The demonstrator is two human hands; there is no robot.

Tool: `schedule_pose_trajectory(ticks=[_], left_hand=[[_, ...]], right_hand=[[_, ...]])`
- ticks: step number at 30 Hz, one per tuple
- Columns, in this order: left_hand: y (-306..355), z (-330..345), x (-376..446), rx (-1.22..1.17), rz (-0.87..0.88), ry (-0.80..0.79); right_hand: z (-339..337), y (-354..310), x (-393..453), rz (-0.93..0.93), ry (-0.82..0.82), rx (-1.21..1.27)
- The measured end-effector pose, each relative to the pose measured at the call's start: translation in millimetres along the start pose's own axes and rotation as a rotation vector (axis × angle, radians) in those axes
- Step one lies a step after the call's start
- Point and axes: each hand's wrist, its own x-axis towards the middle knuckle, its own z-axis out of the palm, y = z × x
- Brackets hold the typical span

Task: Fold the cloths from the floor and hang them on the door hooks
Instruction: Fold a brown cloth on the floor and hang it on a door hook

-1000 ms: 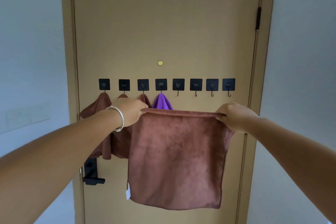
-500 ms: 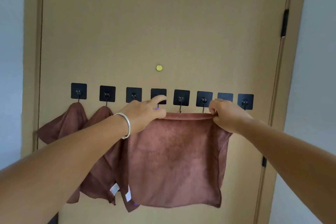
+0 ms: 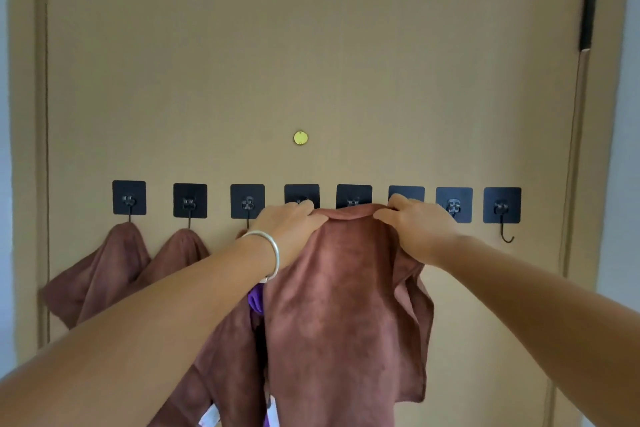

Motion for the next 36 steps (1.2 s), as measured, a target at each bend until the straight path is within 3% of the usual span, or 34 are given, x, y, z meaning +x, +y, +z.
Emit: schedule_pose_trajectory(ticks=[3,11,15,18,25,28,32,36], left_hand=[[13.7,8.8,13.6,-0.015,-0.083,-0.054],[75.4,47.5,19.0,-0.206,-0.221,-0.327],[72.9,32.2,10.6,-0.210,-0.173,-0.523],[76.0,29.7,1.6,-0.066,-0.101,-0.657],[87.7,33.6,-14.3,0.056,0.007,-0.697],[74.2,12.2,3.4,0.082,-0.015,-0.596],[77.0,-25.4,30.4,0.093,-0.110,-0.147],[119.4,-18.8,49.5,-0.034,0.042,0.007]], right_hand=[[15.4,-15.1,10.7,0.087,-0.056,-0.021],[69.2,-70.8,-10.2,0.182,-0.217,0.237],[69.8,-69.7,-16.1,0.153,-0.193,0.279],[68.8,-62.5,-23.4,0.103,-0.203,0.293],[79.5,-46.2,-57.1,0.079,-0.249,0.336],[73.7,-28.2,-64.0,0.091,-0.184,0.385],[65.5,-4.9,-78.9,0.153,-0.056,0.389],[64.8,19.4,-109.6,0.252,-0.067,0.328]])
